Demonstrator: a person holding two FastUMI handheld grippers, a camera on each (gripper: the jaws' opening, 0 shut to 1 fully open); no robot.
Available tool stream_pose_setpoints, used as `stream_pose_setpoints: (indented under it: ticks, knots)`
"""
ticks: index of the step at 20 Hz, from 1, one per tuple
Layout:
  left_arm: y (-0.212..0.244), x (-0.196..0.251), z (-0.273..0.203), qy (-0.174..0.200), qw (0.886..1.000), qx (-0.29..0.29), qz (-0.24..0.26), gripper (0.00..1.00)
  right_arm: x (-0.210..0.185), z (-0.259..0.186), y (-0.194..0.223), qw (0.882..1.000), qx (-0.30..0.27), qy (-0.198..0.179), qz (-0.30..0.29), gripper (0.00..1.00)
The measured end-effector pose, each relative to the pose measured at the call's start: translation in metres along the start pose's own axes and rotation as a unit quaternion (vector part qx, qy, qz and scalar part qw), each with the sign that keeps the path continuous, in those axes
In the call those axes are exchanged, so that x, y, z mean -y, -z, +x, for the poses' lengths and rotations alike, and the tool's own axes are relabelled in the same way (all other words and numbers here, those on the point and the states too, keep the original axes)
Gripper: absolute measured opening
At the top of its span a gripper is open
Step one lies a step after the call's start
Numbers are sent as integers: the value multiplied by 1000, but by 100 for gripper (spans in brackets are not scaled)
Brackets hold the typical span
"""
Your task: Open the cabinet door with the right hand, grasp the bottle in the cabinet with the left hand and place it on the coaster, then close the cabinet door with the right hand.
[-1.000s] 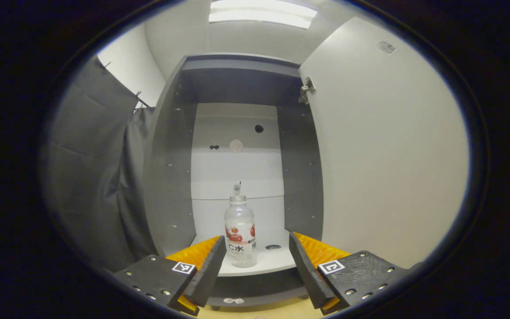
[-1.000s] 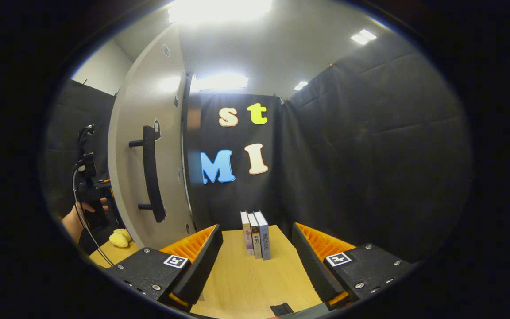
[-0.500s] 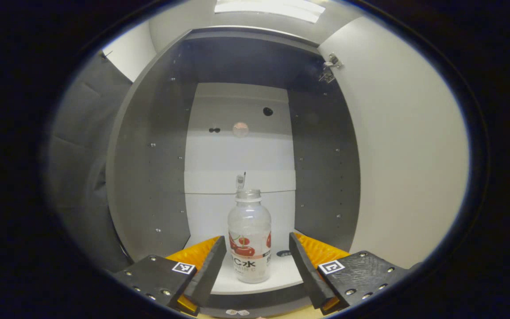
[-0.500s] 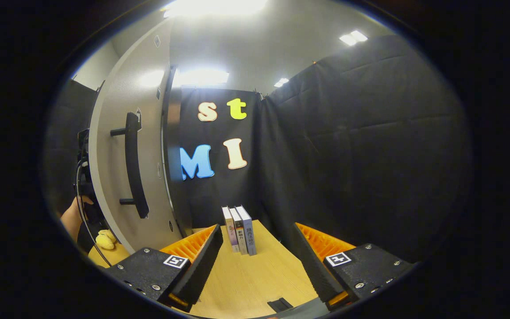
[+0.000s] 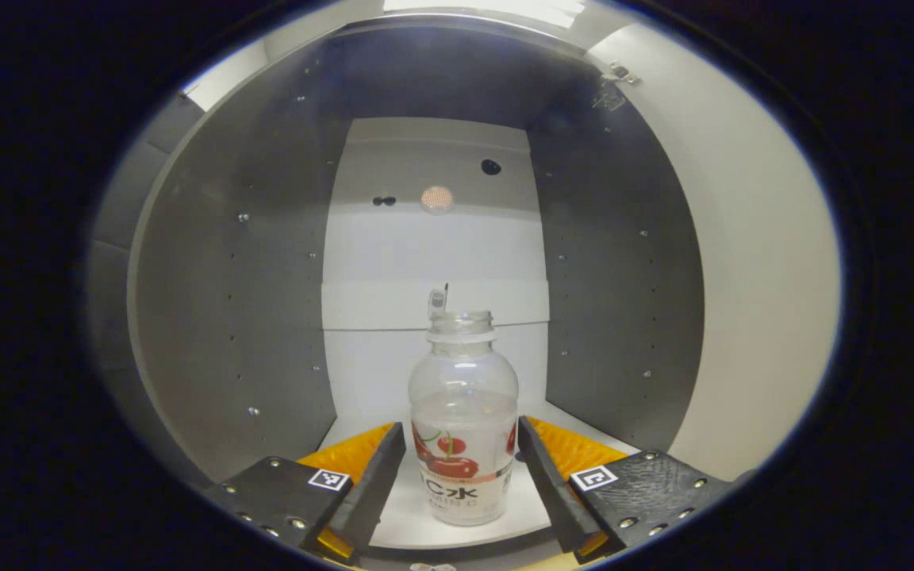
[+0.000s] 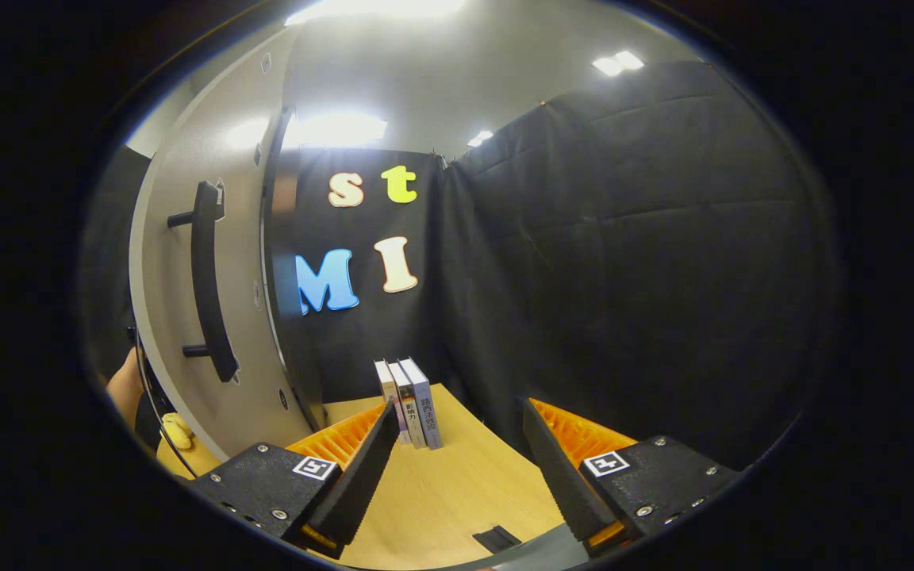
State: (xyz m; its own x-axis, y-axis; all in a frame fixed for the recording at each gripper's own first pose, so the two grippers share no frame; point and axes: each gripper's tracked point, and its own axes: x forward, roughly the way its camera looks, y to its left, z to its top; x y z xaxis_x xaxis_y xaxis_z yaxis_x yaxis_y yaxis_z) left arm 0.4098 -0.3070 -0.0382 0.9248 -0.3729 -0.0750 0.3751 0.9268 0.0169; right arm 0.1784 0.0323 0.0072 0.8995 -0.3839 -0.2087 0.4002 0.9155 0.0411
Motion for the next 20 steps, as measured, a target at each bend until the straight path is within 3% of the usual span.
stream_pose_setpoints:
  ticks: [2, 4, 7, 20]
  knots:
    - [-3, 1, -6, 2, 1000, 1, -4, 73, 4, -1, 1, 1000, 2, 5, -12, 97]
    - [-5, 0, -8, 1, 1000, 1, -13, 69, 5, -2, 0, 1000, 5, 3, -24, 97]
    - [-12, -4, -24, -5, 1000, 4, -24, 77, 3, -1, -1, 999, 7, -14, -28, 97]
    - [-48, -19, -116, -47, 998, 43, -12, 77, -4, 3, 0, 996, 15, -87, -17, 96]
